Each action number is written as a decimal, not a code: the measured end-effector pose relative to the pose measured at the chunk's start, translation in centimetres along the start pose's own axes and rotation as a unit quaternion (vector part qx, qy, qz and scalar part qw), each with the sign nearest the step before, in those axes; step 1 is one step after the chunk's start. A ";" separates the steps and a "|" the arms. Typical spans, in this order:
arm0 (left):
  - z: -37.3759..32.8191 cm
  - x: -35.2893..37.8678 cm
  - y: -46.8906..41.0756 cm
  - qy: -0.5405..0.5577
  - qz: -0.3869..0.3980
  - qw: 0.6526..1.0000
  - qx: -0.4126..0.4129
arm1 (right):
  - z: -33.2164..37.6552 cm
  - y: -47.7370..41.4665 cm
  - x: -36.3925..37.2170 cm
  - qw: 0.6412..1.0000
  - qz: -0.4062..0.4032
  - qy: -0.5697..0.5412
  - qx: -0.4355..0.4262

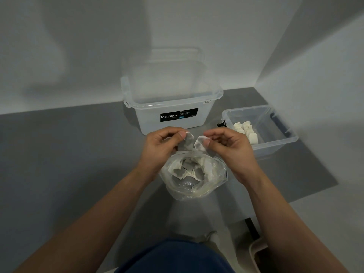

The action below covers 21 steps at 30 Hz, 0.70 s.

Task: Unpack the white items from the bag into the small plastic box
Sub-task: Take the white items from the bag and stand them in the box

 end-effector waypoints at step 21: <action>-2.6 5.4 -0.1 -0.161 0.088 0.967 0.177 | -2.1 -0.2 -0.1 0.955 -0.011 -0.296 0.032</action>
Point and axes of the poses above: each hand's wrist, its own y-axis away from the middle knuckle, its own x-axis out of the palm, z = x × y, the point moved 9 cm from there along -y, towards the middle knuckle, and after that the axes turned 3 degrees about z, right-handed, at the moved point
